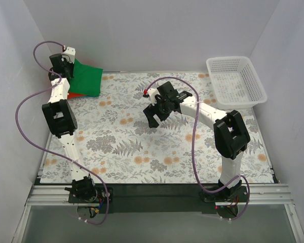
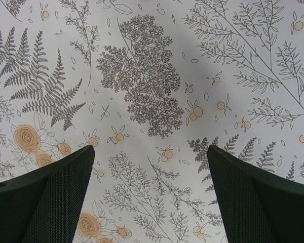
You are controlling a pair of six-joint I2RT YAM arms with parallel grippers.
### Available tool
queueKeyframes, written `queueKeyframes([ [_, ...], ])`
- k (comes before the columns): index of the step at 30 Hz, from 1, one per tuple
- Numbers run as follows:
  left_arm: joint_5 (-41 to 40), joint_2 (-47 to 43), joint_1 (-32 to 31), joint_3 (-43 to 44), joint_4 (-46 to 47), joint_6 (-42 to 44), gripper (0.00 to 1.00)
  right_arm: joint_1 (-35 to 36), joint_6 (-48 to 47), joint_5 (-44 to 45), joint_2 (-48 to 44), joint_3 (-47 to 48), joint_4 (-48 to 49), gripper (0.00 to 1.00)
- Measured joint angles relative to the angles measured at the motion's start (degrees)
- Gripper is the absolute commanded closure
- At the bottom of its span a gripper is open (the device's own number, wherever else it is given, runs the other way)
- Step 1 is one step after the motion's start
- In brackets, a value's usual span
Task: Fold and stack the t-shirts
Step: Neatly place the folded tshirt to the corner, then reset both grippers
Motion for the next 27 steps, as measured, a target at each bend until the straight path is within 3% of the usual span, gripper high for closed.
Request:
queueKeyframes([
  [8,-1.86,2.29,0.33,0.00,2.10,2.29,1.00,0.00,0.00,-0.02,0.55,0.00,-0.59,0.02],
  [11,-3.91,3.17,0.26,0.00,3.89,3.52,0.76,0.00,0.00,-0.02,0.55,0.00,-0.81,0.02],
  [13,-5.29,3.67,0.28,0.00,5.11,4.31,0.53,0.00,0.00,-0.02,0.55,0.00,-0.83,0.02],
  [14,-6.03,3.76,0.31,0.00,5.46,4.63,0.48,0.00,0.00,0.00,0.55,0.00,-0.83,0.02],
  [25,-8.92,2.38,0.55,1.62,5.64,5.38,0.41,-0.13,-0.22,1.14,0.24,0.02,-0.94,0.02],
  [27,-8.85,1.03,0.48,1.62,3.65,4.98,0.29,-0.52,-0.31,1.49,-0.39,0.02,-1.01,0.02],
])
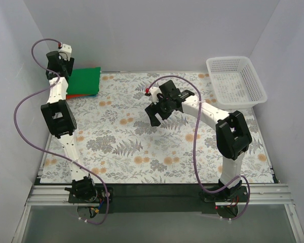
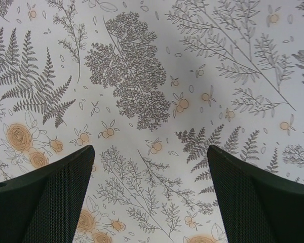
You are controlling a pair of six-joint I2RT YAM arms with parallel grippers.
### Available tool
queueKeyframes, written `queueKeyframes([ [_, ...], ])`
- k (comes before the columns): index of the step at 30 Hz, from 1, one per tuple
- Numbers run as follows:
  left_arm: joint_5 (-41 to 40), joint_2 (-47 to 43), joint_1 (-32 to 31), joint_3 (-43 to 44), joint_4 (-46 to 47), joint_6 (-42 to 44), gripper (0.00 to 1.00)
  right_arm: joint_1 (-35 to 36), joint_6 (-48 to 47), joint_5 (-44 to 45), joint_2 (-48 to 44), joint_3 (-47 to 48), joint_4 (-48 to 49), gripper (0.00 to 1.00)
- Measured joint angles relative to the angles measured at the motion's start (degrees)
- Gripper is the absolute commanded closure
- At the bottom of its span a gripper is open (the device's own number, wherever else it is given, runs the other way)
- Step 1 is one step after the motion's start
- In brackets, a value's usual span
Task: Fold and stack the t-shirts
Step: Reset both grippers
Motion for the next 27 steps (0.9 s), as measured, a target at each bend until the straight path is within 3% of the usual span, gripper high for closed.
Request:
queueKeyframes([
  [3,0.52,-3.06,-0.28,0.00,-3.80,-0.92,0.13,-1.60,-0.20,0.33,-1.84,0.00,-0.13,0.02],
  [8,2.89,-10.82,-1.92,-0.04,-12.59,-5.18,0.11,-7.21,-0.70,0.61,-7.28,-0.02,-0.31,0.02],
  [14,10.32,-19.58,-5.29,-1.09,-23.10,-17.99,0.09,-17.46,-0.90,-0.24,-14.73,-2.47,0.04,0.02],
  [20,17.53,-28.96,-7.91,-15.06,-27.30,-30.91,0.07,-28.04,-1.29,-2.80,-20.35,-9.77,-0.55,0.02],
  [27,18.82,-37.27,-10.45,-39.63,-27.02,-34.56,0.05,-34.32,-3.54,-3.34,-26.82,-22.32,-2.16,0.02],
])
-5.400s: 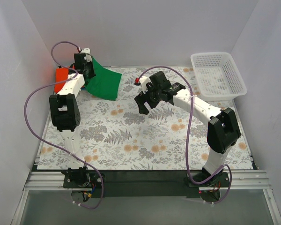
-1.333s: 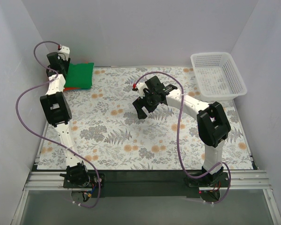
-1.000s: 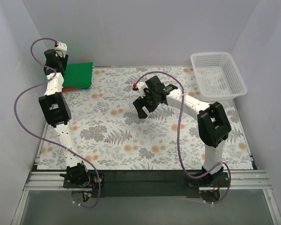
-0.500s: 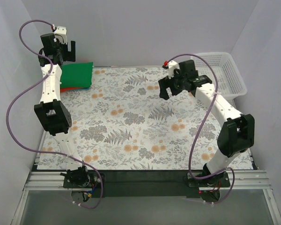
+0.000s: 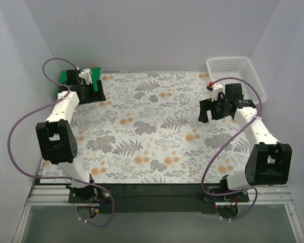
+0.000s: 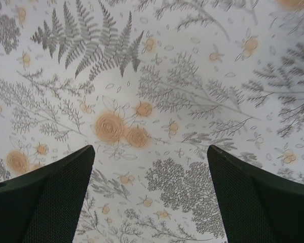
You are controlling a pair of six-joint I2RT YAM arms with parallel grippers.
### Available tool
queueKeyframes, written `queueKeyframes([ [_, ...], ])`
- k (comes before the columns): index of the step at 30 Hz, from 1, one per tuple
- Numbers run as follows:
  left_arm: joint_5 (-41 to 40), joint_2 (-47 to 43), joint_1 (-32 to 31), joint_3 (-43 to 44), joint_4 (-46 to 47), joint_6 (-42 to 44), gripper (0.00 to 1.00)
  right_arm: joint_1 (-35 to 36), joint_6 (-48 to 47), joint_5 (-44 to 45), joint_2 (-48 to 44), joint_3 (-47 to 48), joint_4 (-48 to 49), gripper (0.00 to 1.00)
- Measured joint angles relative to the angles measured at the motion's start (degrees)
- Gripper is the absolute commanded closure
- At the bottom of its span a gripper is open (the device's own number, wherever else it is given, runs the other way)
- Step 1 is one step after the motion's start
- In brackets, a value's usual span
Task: Fold and stack the t-shirts
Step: Reset both grippers
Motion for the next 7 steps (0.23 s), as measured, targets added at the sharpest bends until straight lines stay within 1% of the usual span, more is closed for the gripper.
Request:
queueKeyframes([
  [2,0.02,-2.93,-0.87,-7.80,0.28,0.07,0.05,0.07,-0.76,-0.52,-1.68,-3.58,-0.28,0.02],
  [4,0.00,-5.81,-1.68,-13.66,-0.09,0.15,0.05,0.20,-1.22,-1.01,-2.93,-6.45,-0.87,0.02],
  [7,0.00,-10.27,-2.21,-18.51,-0.13,0.52,0.05,0.24,-1.40,-1.53,-3.87,-9.20,-1.05,0.02],
])
